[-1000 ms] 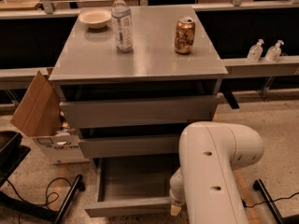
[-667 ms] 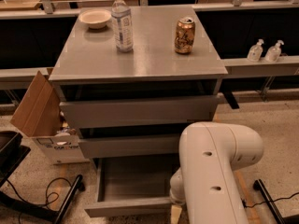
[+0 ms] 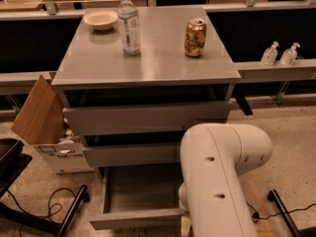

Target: Open bottom drawer

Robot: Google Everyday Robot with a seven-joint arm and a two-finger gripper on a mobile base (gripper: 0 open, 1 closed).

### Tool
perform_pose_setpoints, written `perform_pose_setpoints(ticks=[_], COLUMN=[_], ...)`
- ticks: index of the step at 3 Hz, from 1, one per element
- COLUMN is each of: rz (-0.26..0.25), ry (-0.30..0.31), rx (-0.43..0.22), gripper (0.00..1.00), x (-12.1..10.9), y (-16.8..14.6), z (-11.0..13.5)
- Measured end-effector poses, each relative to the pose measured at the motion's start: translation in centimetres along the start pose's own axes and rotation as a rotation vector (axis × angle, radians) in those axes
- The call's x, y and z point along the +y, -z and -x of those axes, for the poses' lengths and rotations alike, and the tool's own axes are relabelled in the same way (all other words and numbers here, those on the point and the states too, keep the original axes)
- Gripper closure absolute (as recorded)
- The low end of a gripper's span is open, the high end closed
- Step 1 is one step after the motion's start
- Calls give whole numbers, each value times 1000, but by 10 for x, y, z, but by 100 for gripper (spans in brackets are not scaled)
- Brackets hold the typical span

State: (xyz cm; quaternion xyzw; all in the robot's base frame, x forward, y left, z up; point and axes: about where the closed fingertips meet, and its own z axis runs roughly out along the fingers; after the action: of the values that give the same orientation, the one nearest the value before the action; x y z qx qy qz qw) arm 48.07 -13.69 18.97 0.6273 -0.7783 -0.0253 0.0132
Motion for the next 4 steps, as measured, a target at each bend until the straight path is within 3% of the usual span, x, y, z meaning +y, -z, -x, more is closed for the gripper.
perform_pose_setpoints(ticks=[1,2,3,4], rz=[-53,-118,-190,-236], ry=[94,145,170,189], rx=[111,153,117,36], gripper=[18,41,64,87], x=[-2,-3,-15,-34], y=[42,68,74,72], z=[1,18,27,31])
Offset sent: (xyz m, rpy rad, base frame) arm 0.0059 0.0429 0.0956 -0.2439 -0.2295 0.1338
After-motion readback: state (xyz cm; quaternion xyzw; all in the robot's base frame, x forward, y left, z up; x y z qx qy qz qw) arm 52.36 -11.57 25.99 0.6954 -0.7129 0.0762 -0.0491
